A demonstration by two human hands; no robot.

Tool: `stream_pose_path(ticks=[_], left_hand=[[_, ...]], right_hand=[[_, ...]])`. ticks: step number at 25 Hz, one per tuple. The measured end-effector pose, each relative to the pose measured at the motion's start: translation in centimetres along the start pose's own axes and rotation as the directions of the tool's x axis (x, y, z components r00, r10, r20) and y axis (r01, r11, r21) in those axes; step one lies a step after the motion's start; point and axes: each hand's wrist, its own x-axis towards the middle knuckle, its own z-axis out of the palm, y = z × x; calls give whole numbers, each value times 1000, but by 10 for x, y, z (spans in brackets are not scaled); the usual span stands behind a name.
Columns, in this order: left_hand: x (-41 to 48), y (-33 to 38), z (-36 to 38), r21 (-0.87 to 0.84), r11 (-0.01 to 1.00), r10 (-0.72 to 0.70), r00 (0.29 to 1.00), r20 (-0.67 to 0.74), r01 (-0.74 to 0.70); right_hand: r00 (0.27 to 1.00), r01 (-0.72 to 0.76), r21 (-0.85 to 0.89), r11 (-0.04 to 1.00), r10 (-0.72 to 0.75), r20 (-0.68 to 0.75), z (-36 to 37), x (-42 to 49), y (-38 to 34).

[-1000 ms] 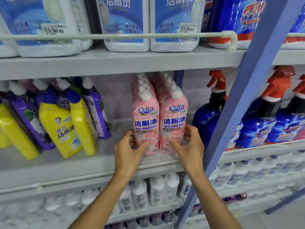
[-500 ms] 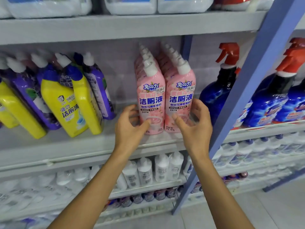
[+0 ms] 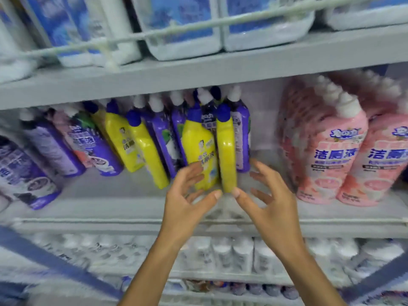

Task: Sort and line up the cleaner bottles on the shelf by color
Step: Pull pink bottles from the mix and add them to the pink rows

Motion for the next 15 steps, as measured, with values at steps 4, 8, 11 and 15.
stream_pose_path(ticks=[4,8,11,15], left_hand=[[11,0,-118,13,1000,9,988,-154,-7],[38,3,-231,46,998,45,949,-313,-32],[68,-4,-291,132,990,92,931,-354,-48],[125,-2,-320,141,990,67,942,-328,-22]], right_hand=[[978,-15,78,997,-1,209,117,12,-39],[942,-24,128,991,-20,335,230,30,-70],[938,36,72,997,-59,342,304,55,-88],[953,238,-97,966,-213,215,369,108,-88]])
